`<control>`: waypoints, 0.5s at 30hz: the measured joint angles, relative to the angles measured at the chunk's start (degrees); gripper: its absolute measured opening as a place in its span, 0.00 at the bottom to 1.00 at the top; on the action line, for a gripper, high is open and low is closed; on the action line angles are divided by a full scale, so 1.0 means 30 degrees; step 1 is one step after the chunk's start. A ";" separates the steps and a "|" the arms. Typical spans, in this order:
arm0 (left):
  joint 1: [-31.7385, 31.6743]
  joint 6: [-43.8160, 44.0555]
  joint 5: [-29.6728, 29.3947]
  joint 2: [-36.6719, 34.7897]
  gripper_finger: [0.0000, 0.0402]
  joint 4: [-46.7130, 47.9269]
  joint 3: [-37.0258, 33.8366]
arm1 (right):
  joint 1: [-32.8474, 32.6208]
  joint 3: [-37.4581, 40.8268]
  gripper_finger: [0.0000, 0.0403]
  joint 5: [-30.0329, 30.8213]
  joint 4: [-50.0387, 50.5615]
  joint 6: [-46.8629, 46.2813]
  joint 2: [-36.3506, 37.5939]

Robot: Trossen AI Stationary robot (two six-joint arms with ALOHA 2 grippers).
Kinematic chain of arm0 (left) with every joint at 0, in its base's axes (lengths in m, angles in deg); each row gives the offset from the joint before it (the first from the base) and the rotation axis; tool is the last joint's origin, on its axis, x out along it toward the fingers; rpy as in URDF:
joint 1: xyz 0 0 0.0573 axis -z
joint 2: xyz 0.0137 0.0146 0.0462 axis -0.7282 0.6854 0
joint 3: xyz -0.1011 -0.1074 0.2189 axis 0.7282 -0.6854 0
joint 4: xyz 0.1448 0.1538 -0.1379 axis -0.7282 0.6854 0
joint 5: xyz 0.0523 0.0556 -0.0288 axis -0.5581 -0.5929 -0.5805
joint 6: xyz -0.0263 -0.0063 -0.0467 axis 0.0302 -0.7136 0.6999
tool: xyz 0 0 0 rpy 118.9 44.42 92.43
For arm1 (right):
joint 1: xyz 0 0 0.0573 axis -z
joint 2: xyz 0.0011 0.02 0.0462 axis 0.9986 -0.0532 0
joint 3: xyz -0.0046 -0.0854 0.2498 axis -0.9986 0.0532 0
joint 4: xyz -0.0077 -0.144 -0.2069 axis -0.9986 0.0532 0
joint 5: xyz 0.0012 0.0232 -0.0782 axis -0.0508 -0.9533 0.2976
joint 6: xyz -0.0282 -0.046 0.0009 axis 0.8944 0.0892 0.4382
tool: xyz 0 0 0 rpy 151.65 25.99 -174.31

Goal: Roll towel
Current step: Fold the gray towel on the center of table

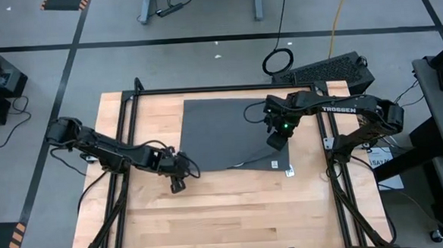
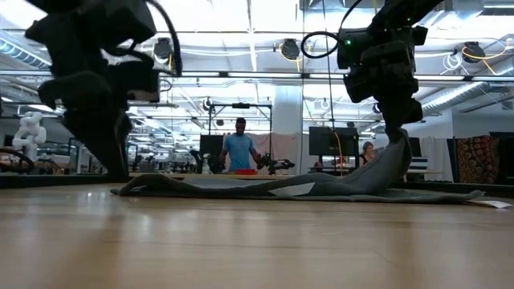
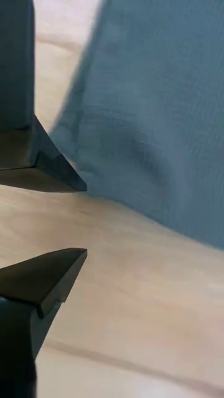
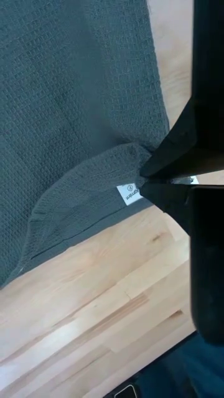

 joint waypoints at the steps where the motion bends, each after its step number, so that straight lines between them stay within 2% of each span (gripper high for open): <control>1: 0.0055 0.0345 -0.0080 -0.0007 0.40 -0.0061 -0.0168 | 0.0000 0.0000 0.01 0.0000 0.0000 0.0000 0.0000; 8: 0.0121 0.0696 -0.2182 -0.0007 0.40 -0.0648 -0.0365 | 0.0000 0.0000 0.01 0.0000 -0.0008 -0.0073 0.0000; 15: 0.0128 -0.1188 -0.2216 0.0731 0.40 -0.1671 -0.0365 | 0.0000 0.0000 0.01 -0.0015 0.0014 -0.0169 0.0000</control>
